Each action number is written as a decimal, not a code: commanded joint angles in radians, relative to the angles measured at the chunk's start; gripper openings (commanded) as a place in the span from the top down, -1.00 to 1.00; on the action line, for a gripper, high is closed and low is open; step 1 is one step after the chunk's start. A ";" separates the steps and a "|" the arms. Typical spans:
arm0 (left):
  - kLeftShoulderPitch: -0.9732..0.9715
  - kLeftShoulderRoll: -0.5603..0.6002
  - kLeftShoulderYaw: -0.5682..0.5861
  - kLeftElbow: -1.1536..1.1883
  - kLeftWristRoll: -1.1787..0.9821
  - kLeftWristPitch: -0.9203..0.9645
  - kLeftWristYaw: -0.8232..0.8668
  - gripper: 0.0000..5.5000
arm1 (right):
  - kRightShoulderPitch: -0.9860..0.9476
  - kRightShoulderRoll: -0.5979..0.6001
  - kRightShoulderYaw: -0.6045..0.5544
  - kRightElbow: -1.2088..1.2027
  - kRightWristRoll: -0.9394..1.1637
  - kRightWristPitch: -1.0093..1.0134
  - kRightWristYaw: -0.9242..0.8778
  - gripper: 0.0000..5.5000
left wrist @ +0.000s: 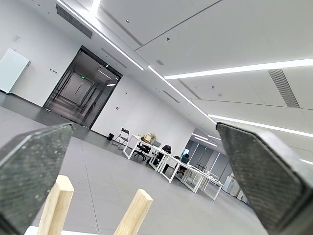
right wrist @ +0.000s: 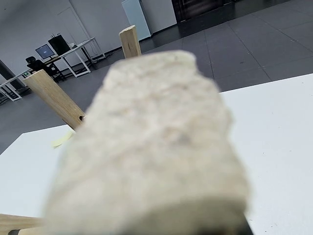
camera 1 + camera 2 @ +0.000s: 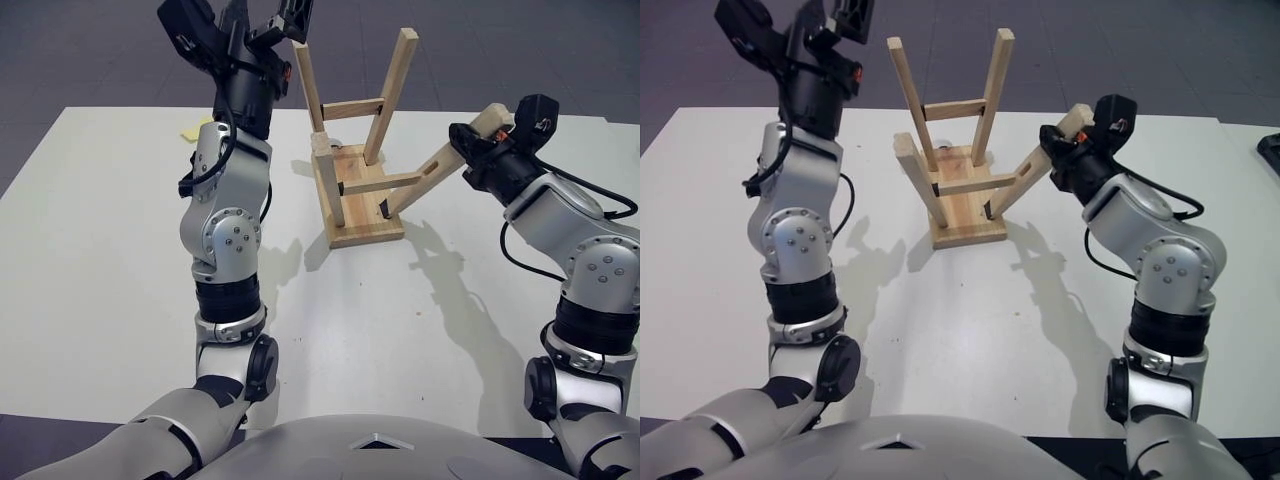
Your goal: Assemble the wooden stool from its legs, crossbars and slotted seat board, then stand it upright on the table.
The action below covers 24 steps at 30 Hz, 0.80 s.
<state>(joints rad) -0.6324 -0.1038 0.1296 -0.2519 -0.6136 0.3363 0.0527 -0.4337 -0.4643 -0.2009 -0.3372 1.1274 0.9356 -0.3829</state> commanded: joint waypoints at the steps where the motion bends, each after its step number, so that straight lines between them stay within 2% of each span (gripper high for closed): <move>1: -0.026 0.004 -0.003 0.012 0.001 0.008 -0.010 -0.96 | 0.014 0.029 0.047 0.032 -0.039 0.068 0.004 0.63; 8: -0.031 -0.001 -0.003 0.019 0.003 0.006 -0.015 -0.96 | 0.005 0.040 0.081 0.027 -0.094 0.113 0.046 0.63; 16: -0.035 0.005 0.002 0.016 0.001 0.009 -0.013 -0.96 | 0.123 0.011 0.095 -0.015 -0.145 0.144 0.129 0.63; 24: -0.041 0.007 0.002 0.022 0.000 0.012 -0.017 -0.96 | 0.180 0.000 0.171 -0.010 -0.260 0.145 0.189 0.63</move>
<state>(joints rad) -0.6474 -0.1033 0.1335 -0.2393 -0.6134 0.3370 0.0423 -0.3787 -0.4553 -0.1561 -0.4153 0.9465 0.9569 -0.1957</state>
